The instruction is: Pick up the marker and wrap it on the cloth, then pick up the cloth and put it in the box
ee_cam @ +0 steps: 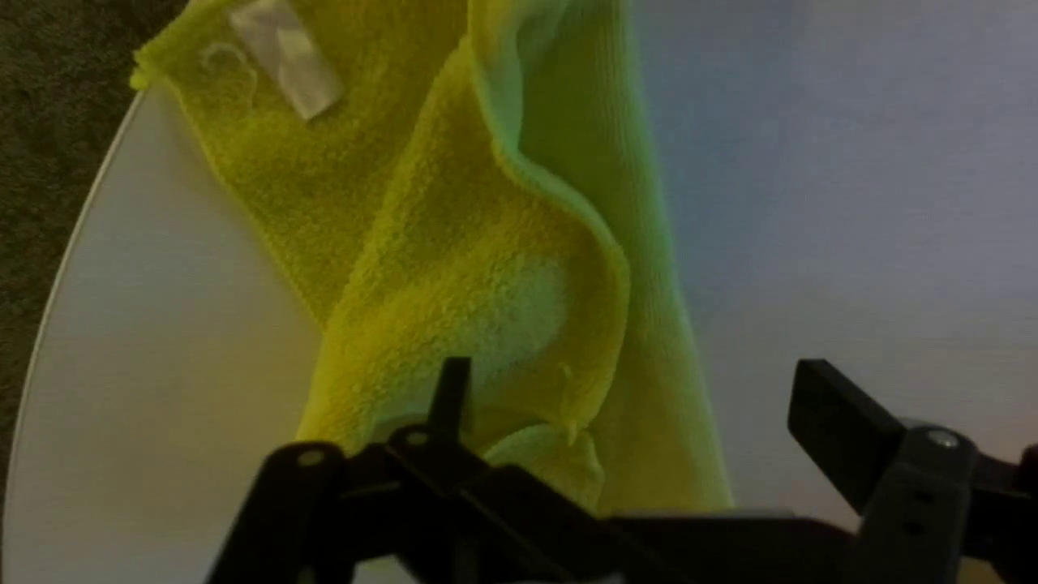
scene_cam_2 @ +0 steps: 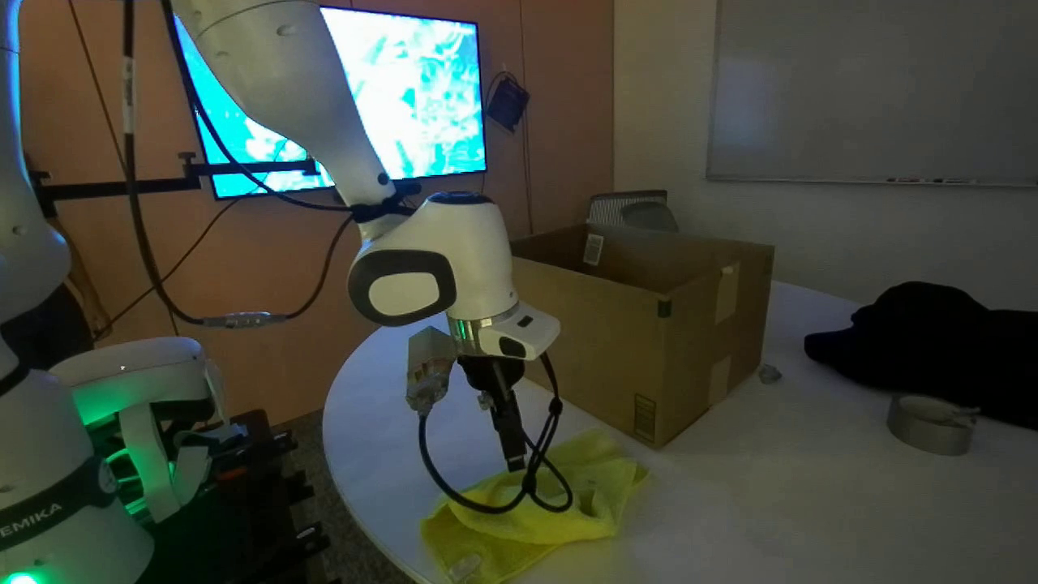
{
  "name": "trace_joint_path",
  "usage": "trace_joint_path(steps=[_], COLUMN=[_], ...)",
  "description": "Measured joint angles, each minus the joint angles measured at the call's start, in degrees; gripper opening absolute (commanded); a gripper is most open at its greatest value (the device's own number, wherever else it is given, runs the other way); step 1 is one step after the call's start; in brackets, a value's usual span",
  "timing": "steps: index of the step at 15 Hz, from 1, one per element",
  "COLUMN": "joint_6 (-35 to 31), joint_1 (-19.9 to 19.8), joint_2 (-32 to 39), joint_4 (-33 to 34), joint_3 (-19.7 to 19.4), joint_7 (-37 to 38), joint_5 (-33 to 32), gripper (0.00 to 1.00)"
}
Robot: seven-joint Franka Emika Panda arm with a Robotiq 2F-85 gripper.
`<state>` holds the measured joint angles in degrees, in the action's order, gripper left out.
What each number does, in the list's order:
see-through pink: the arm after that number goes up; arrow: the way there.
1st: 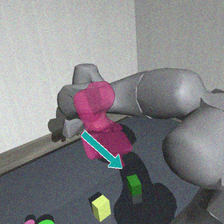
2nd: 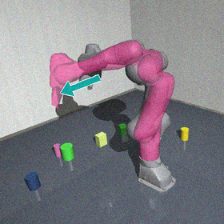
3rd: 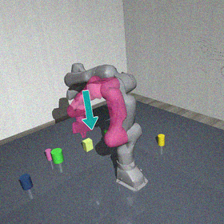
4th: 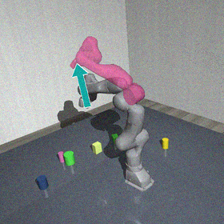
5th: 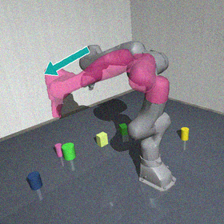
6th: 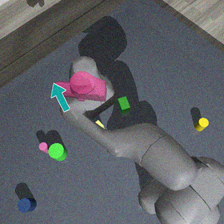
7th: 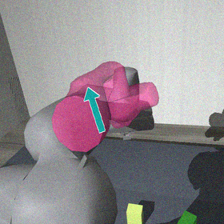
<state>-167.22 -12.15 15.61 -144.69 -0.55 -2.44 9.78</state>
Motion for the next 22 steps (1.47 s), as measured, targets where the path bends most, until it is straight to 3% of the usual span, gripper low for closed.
trace_joint_path(steps=[10, 18, 22], joint_6=[10.79, 10.49, 6.03], joint_1=[1.62, 1.54, 1.48], joint_2=[-1.79, 3.37, 7.35], joint_4=[-4.49, -4.16, -3.07], joint_3=[-2.31, -4.06, -5.25], joint_7=[-3.11, -8.92, -10.08], joint_5=[-6.82, -10.49, -12.51], gripper=[1.0, 1.0, 1.0])
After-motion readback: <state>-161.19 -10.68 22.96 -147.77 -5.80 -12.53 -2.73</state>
